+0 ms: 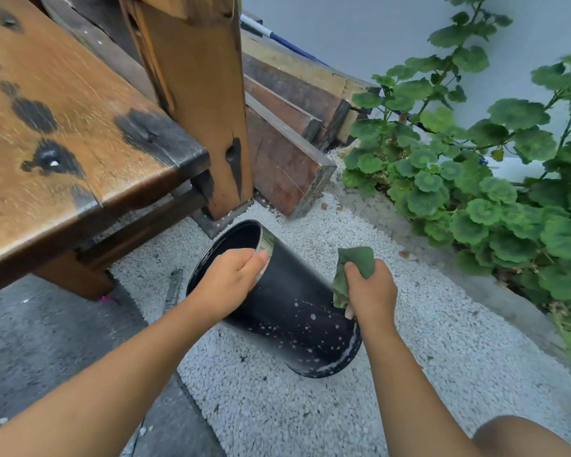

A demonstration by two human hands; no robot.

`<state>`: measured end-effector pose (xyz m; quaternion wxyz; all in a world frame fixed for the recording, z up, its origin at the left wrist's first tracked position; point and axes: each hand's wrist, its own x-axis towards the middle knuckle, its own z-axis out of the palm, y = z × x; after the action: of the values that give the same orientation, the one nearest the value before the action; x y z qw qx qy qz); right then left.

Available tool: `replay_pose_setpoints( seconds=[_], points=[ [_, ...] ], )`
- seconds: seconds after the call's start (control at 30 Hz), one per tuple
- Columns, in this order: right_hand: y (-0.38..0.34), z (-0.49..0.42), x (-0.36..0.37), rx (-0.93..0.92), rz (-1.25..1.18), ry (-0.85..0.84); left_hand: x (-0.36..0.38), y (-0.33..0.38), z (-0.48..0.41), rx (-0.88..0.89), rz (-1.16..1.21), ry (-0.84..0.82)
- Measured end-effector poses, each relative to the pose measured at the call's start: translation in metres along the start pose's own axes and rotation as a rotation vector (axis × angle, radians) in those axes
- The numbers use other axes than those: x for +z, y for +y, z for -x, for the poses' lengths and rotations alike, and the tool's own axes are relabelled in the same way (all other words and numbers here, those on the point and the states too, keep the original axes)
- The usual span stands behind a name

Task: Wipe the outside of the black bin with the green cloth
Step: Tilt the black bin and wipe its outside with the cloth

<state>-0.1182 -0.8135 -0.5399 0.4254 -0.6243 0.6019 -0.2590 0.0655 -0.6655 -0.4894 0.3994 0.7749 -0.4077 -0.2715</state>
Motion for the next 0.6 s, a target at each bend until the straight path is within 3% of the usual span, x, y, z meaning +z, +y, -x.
replay_pose_setpoints(
  seconds=[0.2,0.4,0.6],
  points=[
    [-0.074,0.039,0.008,-0.224,-0.103,-0.062,0.018,0.022,-0.007,-0.042,0.098,0.082],
    [-0.091,0.078,0.037,-0.355,0.220,-0.182,0.016,0.010,-0.010,-0.207,0.230,0.128],
    [-0.077,0.083,0.065,-0.399,0.338,-0.137,0.010,-0.003,-0.013,-0.209,0.128,0.253]
  ],
)
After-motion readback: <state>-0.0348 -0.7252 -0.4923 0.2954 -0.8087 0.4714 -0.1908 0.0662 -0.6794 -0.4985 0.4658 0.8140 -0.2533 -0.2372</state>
